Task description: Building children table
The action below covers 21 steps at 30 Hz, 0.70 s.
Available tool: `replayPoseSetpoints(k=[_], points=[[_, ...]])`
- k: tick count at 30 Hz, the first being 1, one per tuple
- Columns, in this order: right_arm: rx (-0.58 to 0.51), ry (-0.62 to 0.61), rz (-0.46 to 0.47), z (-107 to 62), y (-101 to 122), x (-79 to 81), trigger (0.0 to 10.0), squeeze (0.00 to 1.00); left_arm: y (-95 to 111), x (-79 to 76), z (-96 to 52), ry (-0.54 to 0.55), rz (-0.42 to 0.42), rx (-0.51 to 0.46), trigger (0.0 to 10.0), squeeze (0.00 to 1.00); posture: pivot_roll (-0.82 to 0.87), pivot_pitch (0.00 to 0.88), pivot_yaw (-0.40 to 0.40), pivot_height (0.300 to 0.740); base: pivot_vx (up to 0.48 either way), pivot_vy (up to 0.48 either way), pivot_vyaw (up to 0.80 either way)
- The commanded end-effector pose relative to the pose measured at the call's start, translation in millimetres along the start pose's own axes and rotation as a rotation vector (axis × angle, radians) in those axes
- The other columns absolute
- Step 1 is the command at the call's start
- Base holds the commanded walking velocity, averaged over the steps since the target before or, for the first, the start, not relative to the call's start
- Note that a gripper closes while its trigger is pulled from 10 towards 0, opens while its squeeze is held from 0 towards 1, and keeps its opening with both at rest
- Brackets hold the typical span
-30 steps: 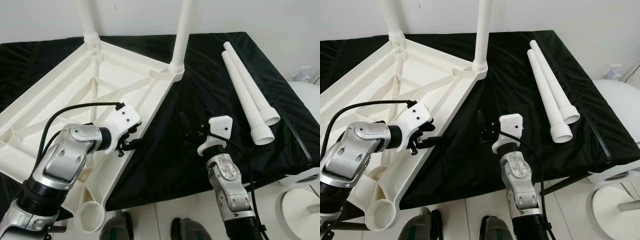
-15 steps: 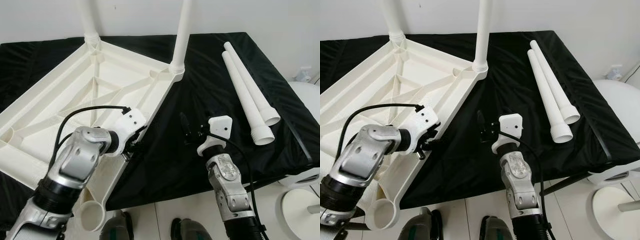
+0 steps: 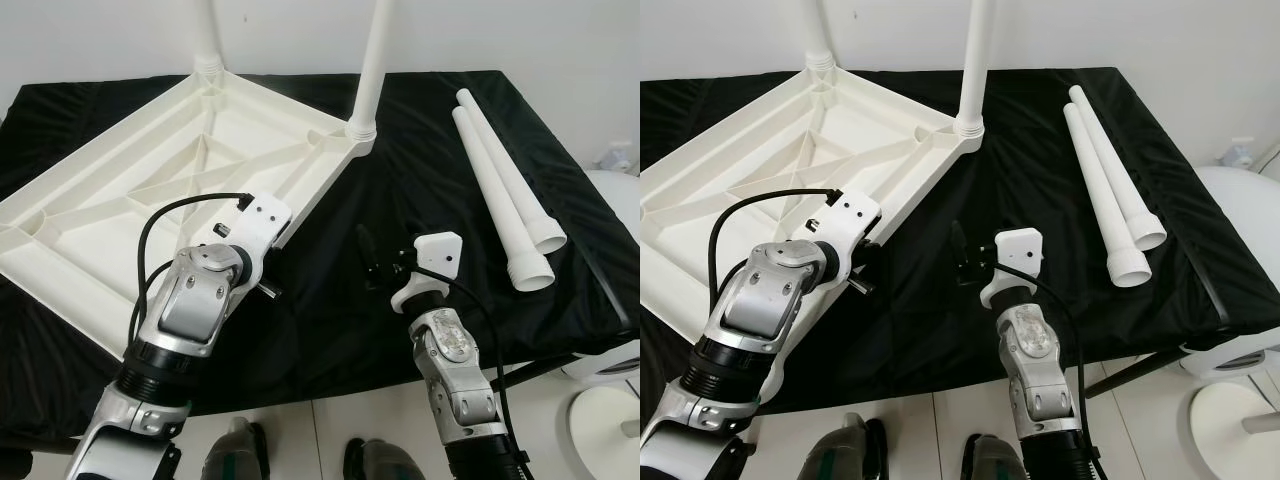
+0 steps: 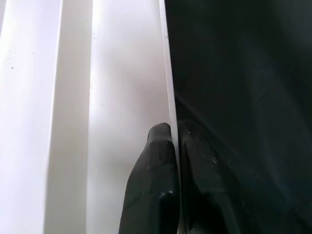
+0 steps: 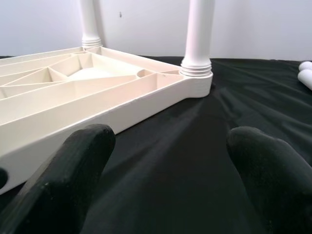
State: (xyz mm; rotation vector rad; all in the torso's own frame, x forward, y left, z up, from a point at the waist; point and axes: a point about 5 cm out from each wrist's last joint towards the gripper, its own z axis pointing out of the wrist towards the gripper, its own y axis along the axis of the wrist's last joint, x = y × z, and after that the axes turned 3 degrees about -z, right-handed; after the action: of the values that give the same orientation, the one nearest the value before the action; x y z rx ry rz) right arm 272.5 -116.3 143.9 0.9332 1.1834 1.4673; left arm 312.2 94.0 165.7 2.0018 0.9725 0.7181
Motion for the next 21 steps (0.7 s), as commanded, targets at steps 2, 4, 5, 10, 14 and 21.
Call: replayPoseSetpoints(k=[2,4,5,10,14,21], points=[[0.014,-0.015,-0.003,-2.6,-1.5,-2.4,10.0,0.00,8.2,7.1,2.4,0.172,0.001,-0.006,10.0,0.00,-0.03,0.116,0.017,0.740,0.000,0.000,0.00],[0.014,-0.018,-0.005,-3.0,-1.4,-3.0,10.0,0.00,12.6,2.5,5.8,0.181,-0.052,-0.008,10.0,0.34,-0.03,0.117,0.018,0.740,0.000,0.000,0.00],[0.014,-0.018,-0.005,-3.0,-1.4,-3.0,10.0,0.00,12.6,2.5,5.8,0.181,-0.052,-0.008,10.0,0.34,-0.03,0.117,0.018,0.740,0.000,0.000,0.00],[0.014,-0.017,-0.002,-2.5,-1.9,-1.1,10.0,0.00,23.8,-7.1,11.7,0.181,-0.168,-0.036,10.0,0.73,-0.02,0.119,0.019,0.740,0.000,0.000,0.00],[0.015,-0.012,0.000,-2.2,-2.4,1.0,10.0,0.00,30.8,-14.3,17.7,0.176,-0.178,-0.042,10.0,0.00,-0.02,0.120,0.020,0.740,0.000,0.000,0.00],[0.015,-0.017,0.000,-3.0,-2.0,1.4,10.0,0.00,40.1,-24.5,19.5,0.121,-0.173,-0.089,10.0,1.00,-0.03,0.122,0.026,0.740,0.000,0.000,0.00]])
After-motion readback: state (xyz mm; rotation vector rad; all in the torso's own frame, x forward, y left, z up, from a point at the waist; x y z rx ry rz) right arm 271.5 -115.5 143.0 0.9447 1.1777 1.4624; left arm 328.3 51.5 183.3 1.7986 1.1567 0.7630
